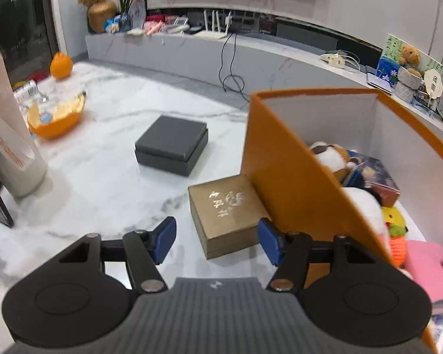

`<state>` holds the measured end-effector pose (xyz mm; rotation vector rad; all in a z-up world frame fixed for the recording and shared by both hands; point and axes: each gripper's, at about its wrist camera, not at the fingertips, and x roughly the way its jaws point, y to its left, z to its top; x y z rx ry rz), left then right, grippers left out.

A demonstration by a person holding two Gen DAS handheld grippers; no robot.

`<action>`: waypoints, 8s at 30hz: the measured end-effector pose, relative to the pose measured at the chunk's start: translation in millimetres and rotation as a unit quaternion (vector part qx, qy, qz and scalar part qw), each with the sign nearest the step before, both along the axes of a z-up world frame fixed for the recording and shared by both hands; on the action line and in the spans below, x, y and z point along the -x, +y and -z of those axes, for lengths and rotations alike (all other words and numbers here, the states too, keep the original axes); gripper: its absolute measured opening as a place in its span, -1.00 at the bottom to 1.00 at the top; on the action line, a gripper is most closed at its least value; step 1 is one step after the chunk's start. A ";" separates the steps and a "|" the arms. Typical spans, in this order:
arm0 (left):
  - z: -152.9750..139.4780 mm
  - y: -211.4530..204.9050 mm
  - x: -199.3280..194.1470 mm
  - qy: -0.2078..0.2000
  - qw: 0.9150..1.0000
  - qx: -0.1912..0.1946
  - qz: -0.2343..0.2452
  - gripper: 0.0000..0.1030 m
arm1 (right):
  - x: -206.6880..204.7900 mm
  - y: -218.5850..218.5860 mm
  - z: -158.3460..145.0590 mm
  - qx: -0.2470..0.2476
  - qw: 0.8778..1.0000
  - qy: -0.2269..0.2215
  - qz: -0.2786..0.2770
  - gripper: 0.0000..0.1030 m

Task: Organize objects
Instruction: 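Withdraw both grippers from the box toward the grey box and gold gift box, then grasp the dark grey box with the left gripper while the right gripper grasps the gold gift box, then lift the grey box and gold gift box and carry both over the orange box, then lower the grey box and gold gift box into the box and open both grippers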

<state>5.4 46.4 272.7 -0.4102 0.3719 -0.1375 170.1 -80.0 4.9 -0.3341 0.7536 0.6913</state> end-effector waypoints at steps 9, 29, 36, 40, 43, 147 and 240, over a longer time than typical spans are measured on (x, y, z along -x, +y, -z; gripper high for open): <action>49.9 26.9 -46.9 0.028 0.993 -0.089 -0.071 0.73 | -3.0 17.1 7.1 0.015 0.999 -0.027 -0.010 0.27; 267.9 25.7 -183.9 0.215 0.947 -0.227 -0.072 0.70 | 11.1 60.9 27.8 0.155 0.962 -0.181 -0.134 0.73; 291.2 28.6 -196.4 0.237 0.943 -0.224 -0.070 0.75 | 4.6 64.8 34.0 0.167 0.962 -0.160 -0.147 0.76; 297.3 32.1 -197.6 0.249 0.944 -0.208 -0.062 0.78 | -3.5 66.6 29.9 0.157 0.971 -0.131 -0.127 0.79; 302.9 40.4 -197.0 0.273 0.942 -0.184 -0.062 0.72 | -6.8 66.6 24.5 0.156 0.975 -0.107 -0.115 0.79; 239.1 38.3 -129.9 0.181 0.969 -0.166 -0.038 0.70 | 38.0 -37.3 -84.7 -0.078 0.994 0.070 0.024 0.18; 264.4 -223.3 -280.3 0.253 0.888 -0.332 0.194 0.70 | -120.6 -153.0 -23.6 0.026 0.961 0.067 0.266 0.20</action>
